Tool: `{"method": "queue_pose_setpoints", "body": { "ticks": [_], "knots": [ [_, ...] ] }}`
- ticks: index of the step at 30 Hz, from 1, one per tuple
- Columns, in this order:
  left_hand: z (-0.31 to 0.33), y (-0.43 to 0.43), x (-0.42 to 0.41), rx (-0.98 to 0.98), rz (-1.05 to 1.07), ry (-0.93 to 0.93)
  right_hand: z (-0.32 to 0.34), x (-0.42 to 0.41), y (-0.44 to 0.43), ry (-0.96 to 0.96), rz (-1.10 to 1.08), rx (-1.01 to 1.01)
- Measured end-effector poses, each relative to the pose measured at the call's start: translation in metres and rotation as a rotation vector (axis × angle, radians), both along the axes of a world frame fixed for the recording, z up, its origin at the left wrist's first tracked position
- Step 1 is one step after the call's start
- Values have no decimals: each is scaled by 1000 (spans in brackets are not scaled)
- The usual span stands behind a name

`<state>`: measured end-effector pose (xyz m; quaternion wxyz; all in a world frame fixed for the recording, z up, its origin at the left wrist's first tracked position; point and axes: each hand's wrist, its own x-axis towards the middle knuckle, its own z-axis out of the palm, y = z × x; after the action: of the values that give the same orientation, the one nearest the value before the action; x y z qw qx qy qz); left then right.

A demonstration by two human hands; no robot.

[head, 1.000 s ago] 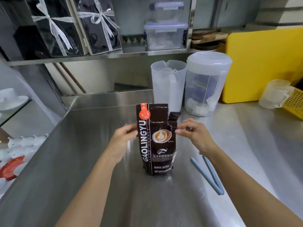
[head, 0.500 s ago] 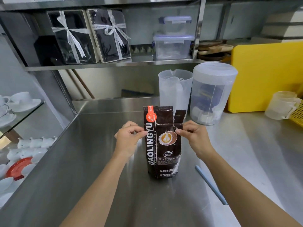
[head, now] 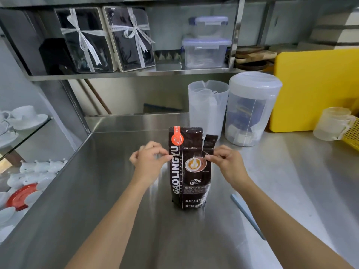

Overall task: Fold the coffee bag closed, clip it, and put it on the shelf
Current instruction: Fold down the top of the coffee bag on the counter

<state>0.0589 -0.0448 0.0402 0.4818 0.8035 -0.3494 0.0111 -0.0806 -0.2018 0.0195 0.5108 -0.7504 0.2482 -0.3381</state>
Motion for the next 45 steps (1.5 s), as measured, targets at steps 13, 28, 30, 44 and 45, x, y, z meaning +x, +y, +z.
{"method": "queue_pose_setpoints", "body": {
  "ticks": [13,28,30,44,45],
  "knots": [
    [10,1,6,-145,-179,206,24,-8,-1,-161,158,218],
    [9,-5,10,-82,-207,40,27,-6,-4,-141,180,134],
    [18,-2,6,20,-238,-54,27,-4,-2,-124,148,72],
    [35,-10,-1,245,-271,-269,46,-18,1,128,225,-83],
    [36,-11,-1,251,-274,-287,46,-17,0,127,214,-68]
  ]
}}
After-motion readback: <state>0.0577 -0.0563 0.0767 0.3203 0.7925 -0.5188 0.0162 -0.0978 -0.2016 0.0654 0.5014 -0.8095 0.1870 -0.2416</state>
